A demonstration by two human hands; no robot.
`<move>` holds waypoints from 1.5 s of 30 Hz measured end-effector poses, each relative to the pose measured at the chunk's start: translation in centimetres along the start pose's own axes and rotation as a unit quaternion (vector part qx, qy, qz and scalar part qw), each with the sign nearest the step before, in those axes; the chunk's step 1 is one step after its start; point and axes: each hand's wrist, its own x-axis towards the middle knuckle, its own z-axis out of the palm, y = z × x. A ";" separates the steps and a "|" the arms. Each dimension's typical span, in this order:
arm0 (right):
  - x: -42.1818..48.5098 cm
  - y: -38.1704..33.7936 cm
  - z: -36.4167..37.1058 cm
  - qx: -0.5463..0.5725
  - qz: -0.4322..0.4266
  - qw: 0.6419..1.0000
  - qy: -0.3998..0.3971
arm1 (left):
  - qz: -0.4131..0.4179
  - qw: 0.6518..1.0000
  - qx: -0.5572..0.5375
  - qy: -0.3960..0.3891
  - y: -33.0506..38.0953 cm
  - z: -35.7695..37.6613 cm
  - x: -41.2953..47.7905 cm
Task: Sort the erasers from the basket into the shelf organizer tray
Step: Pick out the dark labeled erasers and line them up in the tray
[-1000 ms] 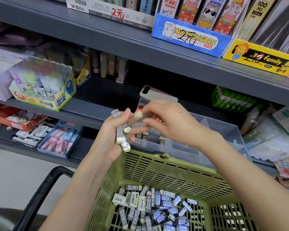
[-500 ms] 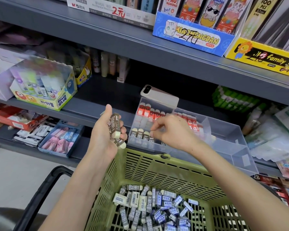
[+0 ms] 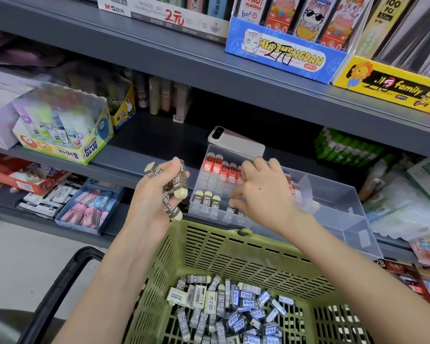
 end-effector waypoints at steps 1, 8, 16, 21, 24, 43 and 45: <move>0.0 -0.1 -0.1 -0.005 0.000 1.000 0.002 | 0.006 1.000 0.006 -0.004 0.0 0.1 -0.1; -0.3 -1.4 -3.1 0.475 0.093 0.871 0.077 | 0.048 0.998 0.041 -0.030 -0.1 0.3 -0.6; 0.2 -3.0 -5.0 0.690 0.159 0.706 -0.012 | 0.097 0.992 0.068 -0.036 -0.5 0.8 -1.0; 0.5 0.6 -3.8 0.491 0.171 0.853 0.044 | 0.092 0.992 0.083 -0.004 -0.4 0.9 -0.8; 0.2 0.3 -2.2 0.298 0.114 0.948 -0.009 | 0.088 0.993 0.079 0.022 -0.4 0.6 -0.6; 0.0 -0.3 -0.5 0.439 0.077 0.893 -0.062 | 0.025 0.999 -0.024 0.015 -0.4 0.0 -0.1; 0.4 -0.3 -0.6 0.411 0.081 0.906 -0.057 | 0.016 0.999 -0.049 0.008 -0.5 0.0 0.0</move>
